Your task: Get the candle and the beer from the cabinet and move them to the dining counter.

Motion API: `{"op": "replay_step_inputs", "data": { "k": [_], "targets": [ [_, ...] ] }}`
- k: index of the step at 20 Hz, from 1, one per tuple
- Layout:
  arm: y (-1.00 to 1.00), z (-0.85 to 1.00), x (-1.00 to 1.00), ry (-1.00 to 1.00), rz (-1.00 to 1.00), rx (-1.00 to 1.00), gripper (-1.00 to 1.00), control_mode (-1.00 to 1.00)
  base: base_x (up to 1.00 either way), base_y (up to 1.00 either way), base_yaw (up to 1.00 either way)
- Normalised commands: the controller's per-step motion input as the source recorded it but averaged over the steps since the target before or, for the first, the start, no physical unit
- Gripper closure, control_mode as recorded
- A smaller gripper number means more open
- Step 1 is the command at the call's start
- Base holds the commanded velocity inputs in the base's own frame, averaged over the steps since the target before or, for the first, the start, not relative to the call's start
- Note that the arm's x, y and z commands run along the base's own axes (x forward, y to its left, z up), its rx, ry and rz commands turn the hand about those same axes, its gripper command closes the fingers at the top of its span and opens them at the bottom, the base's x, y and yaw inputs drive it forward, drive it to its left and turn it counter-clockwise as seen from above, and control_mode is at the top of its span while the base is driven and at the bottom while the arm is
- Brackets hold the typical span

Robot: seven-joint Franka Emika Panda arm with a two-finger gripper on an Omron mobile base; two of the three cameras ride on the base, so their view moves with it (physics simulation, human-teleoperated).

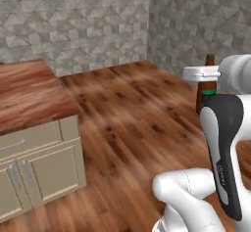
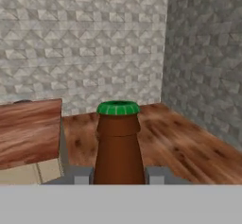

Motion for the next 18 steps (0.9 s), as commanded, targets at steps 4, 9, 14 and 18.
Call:
{"op": "replay_step_inputs", "data": {
  "k": [4, 9, 14, 18],
  "targets": [
    [0.0, 0.0, 0.0, 0.0, 0.0, 0.0, 1.0, 1.0, 1.0, -1.0, 0.22],
    [0.0, 0.0, 0.0, 0.0, 0.0, 0.0, 1.0, 1.0, 1.0, -1.0, 0.23],
    [0.0, 0.0, 0.0, 0.0, 0.0, 0.0, 1.0, 1.0, 1.0, -1.0, 0.24],
    [0.0, 0.0, 0.0, 0.0, 0.0, 0.0, 1.0, 1.0, 1.0, -1.0, 0.26]
  ]
}}
